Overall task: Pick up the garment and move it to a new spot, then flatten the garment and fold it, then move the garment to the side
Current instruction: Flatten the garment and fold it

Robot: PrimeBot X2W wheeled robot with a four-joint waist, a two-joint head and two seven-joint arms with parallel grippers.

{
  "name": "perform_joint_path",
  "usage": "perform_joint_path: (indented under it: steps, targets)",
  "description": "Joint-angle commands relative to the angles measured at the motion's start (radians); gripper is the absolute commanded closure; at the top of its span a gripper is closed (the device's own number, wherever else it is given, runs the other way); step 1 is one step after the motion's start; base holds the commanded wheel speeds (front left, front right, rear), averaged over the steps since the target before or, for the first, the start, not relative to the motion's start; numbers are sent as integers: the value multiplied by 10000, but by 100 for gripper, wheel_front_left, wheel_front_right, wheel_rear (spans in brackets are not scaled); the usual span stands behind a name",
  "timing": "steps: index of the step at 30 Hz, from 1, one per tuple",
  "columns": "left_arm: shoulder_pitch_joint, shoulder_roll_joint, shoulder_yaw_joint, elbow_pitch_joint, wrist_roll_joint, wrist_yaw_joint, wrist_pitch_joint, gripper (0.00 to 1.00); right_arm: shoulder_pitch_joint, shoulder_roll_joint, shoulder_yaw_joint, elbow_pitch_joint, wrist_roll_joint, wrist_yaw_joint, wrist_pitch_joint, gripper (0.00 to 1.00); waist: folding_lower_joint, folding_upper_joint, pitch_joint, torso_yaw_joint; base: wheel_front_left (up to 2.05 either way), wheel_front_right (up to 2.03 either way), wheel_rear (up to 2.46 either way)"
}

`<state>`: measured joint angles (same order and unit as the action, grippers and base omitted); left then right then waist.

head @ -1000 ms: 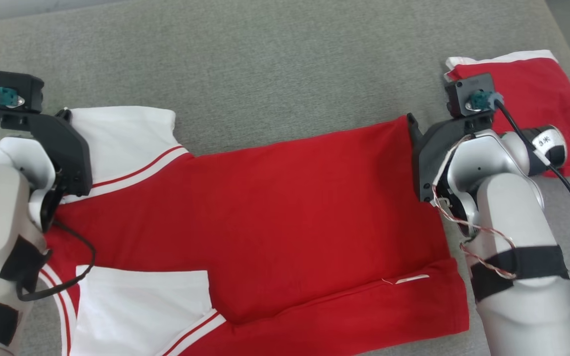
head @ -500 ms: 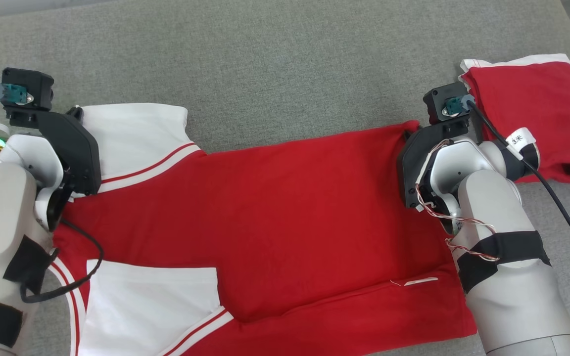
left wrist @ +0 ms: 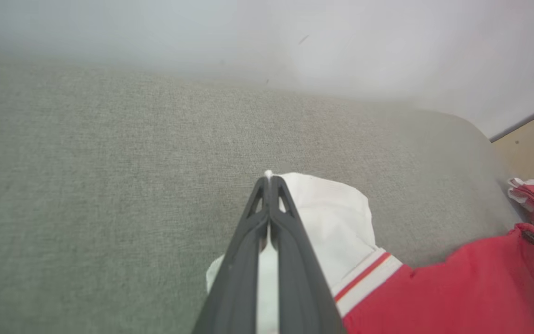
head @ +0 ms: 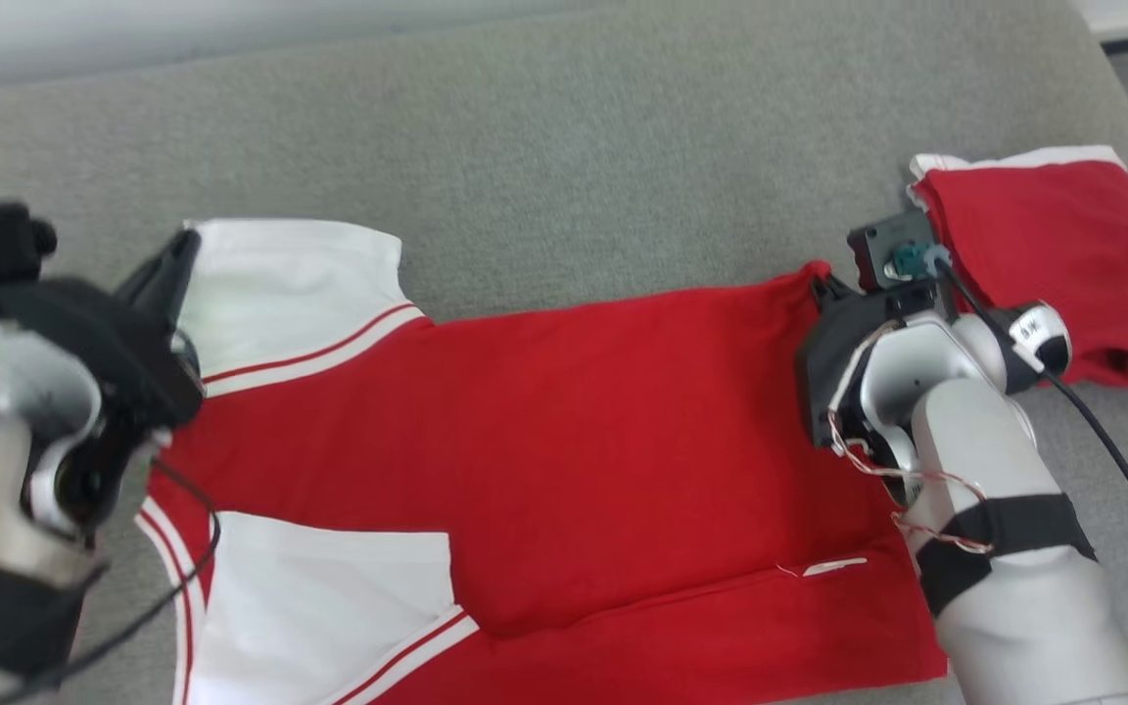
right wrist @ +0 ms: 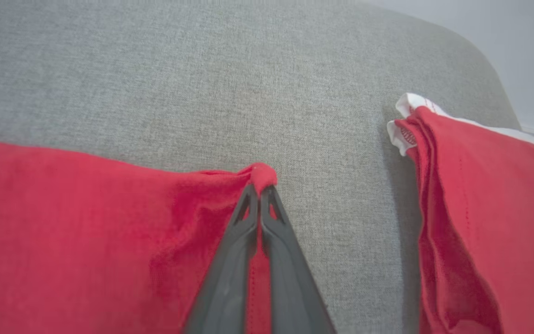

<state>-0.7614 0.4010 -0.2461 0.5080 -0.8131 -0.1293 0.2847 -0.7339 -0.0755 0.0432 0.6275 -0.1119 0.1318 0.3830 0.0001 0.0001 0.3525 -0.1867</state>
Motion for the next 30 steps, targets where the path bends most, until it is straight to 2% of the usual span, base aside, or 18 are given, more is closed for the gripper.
perform_joint_path:
  steps: [1, 7, 12, 23, 30]
  targets:
    - [652, 274, -17, -642, -362, -4, 39, 100, 273, -168, 104, -103, 98, -23, -135, 100, -1, -1, -506, 272, 0, 0, 0]
    - [2646, 776, 41, -2460, -1076, -7, 9, 100, 1144, -698, 521, -401, 229, -22, -246, 100, -1, -1, -1440, 702, 0, 0, 0]
    - [4350, 787, 179, -3639, -1557, 122, -94, 100, 2050, -1078, 694, -697, 396, -22, -180, 100, -1, -1, -2182, 981, 0, 0, 0]
    - [7544, 257, 138, -5090, -2133, 507, -692, 100, 3583, -2038, 1263, -1340, 756, -22, 346, 100, -1, -1, -2987, 1412, 0, 0, 0]
    - [8516, -133, -194, -4784, -1977, 528, -1093, 100, 4378, -2576, 1337, -1905, 1125, -24, 818, 100, -1, -1, -3135, 1712, 0, 0, 0]
